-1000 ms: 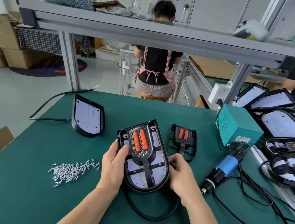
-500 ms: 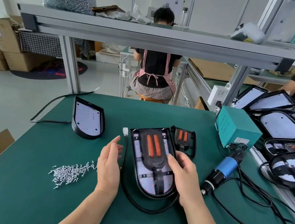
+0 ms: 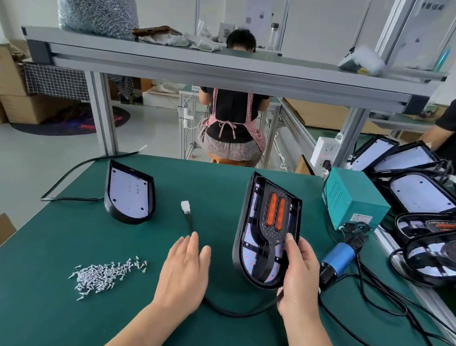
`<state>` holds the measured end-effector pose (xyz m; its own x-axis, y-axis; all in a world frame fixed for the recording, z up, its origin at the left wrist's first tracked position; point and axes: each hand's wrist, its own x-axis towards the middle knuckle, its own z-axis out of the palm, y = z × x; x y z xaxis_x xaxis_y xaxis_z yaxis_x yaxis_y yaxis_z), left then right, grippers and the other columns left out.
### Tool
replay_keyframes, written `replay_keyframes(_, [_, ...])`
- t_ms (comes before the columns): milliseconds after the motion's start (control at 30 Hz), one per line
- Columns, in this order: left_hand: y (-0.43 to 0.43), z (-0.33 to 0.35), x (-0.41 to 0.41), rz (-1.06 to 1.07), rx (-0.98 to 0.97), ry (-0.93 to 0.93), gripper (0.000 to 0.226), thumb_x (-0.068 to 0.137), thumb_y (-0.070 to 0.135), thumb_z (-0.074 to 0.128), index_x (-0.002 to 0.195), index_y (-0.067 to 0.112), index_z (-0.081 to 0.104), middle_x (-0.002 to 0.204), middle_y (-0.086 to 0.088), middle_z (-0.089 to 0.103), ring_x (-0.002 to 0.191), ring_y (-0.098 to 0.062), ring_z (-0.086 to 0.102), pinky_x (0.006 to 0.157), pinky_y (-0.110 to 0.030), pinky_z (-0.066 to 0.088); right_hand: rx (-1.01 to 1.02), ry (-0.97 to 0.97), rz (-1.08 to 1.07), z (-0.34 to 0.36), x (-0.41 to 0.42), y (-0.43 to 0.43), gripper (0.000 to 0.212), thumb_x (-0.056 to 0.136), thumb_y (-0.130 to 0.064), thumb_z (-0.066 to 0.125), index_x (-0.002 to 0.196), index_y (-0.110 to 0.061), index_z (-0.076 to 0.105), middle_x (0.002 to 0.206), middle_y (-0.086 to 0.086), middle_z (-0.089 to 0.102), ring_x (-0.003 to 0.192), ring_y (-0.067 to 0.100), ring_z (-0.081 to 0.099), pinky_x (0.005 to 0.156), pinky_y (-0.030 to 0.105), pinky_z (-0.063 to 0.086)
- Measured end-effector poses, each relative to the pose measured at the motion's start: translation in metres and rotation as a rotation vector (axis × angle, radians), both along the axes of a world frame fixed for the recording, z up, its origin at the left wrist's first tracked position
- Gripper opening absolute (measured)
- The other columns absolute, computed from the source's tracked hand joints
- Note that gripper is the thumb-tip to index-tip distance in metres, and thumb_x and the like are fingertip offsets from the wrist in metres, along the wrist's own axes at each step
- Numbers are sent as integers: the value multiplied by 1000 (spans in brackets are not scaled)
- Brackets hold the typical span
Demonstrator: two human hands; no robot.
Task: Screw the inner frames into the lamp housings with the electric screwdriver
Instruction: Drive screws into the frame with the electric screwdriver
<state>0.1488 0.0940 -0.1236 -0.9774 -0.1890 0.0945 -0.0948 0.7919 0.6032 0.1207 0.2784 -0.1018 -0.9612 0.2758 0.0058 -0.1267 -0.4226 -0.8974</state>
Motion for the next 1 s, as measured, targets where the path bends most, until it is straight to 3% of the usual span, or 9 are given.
replay_keyframes(100, [5,1,17,-127,-289,11,43,97,28,65,134,9,60,150,-27,46,139,-41,47,119,-42,36,-14,-42,-14,9,-4,7,18,102,-19,59,86,-13,65,82,5,73,75,18,67,69,30,56])
replay_keyframes(200, [8,-7,38,-111,-157,4,59,108,46,20,162,23,18,168,10,16,156,-7,5,126,-28,0,-12,-84,2,19,-10,13,17,102,-18,59,88,-10,65,81,5,75,71,18,69,60,25,57])
replay_keyframes(267, [12,-12,54,-82,-33,117,49,107,46,29,154,34,39,153,26,38,146,8,25,119,-12,8,9,-105,25,22,-13,13,15,102,-17,59,94,-7,66,85,8,75,73,20,70,62,27,58])
replay_keyframes(333, [16,-4,69,4,160,236,25,104,36,51,115,39,73,98,26,72,98,4,66,95,-14,46,35,-123,30,21,-13,9,15,101,-17,59,96,-4,66,89,11,75,78,23,69,71,33,58])
replay_keyframes(433, [10,-5,66,88,386,292,30,99,21,61,71,25,71,46,0,35,42,-14,35,46,-20,36,55,-160,31,16,-11,2,14,101,-18,60,92,-7,64,88,10,73,79,22,67,72,33,54])
replay_keyframes(567, [2,1,45,204,474,264,17,95,31,61,79,31,65,53,4,47,51,-9,39,52,-19,34,57,-208,65,11,-8,-6,15,99,-21,63,92,-8,67,90,9,77,81,24,70,73,33,55])
replay_keyframes(700, [-1,10,9,146,-46,10,34,90,56,64,100,23,61,99,10,52,105,-17,52,90,-32,43,57,-229,73,11,-7,-8,18,99,-21,62,99,-3,68,95,12,78,83,24,72,72,32,56])
replay_keyframes(800, [7,21,-12,39,-261,-148,39,91,51,64,106,14,59,111,-2,51,114,-26,51,96,-35,44,25,-258,87,11,-8,-8,15,100,-20,61,97,-7,69,93,10,79,84,26,74,73,32,58])
replay_keyframes(1000, [25,19,-5,-77,324,-84,17,83,-1,64,84,16,59,100,-11,64,90,-28,58,76,-35,47,-63,-323,126,6,-12,-24,13,100,-14,59,103,-5,68,91,12,78,80,27,72,68,32,59])
